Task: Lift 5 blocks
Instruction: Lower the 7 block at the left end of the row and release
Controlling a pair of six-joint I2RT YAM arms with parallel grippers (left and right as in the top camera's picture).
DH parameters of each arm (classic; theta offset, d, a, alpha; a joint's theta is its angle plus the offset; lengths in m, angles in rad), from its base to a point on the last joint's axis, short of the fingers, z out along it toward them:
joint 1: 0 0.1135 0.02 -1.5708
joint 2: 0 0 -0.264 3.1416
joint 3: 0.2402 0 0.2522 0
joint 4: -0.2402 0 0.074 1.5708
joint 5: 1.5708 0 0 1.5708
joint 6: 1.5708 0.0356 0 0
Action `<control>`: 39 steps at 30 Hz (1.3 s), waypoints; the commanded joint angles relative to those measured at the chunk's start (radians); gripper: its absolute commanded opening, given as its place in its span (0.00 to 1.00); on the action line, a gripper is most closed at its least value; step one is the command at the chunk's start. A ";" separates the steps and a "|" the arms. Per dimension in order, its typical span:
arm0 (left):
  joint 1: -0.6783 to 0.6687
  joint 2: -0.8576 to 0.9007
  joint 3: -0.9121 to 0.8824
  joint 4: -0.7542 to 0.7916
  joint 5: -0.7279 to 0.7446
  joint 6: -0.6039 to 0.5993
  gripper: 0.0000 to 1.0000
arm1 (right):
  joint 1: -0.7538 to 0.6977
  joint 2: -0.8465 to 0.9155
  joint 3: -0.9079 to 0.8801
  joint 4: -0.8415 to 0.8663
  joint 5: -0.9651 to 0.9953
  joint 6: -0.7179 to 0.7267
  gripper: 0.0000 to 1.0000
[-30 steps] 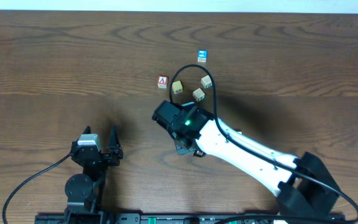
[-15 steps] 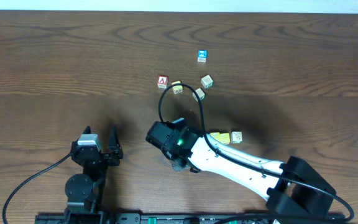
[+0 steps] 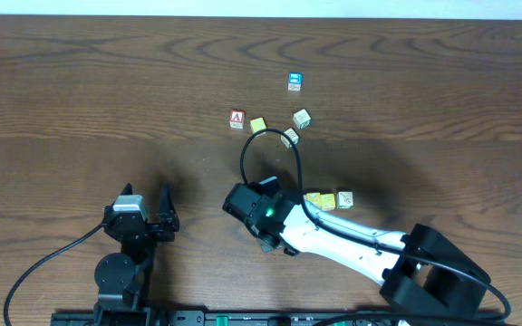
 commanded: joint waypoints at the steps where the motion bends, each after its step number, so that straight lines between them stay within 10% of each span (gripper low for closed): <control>1: 0.004 -0.005 -0.016 -0.041 -0.020 -0.009 0.71 | -0.011 0.010 -0.006 0.006 0.030 -0.005 0.13; 39: 0.004 -0.005 -0.016 -0.041 -0.020 -0.009 0.71 | -0.016 0.043 -0.006 0.128 0.067 -0.004 0.15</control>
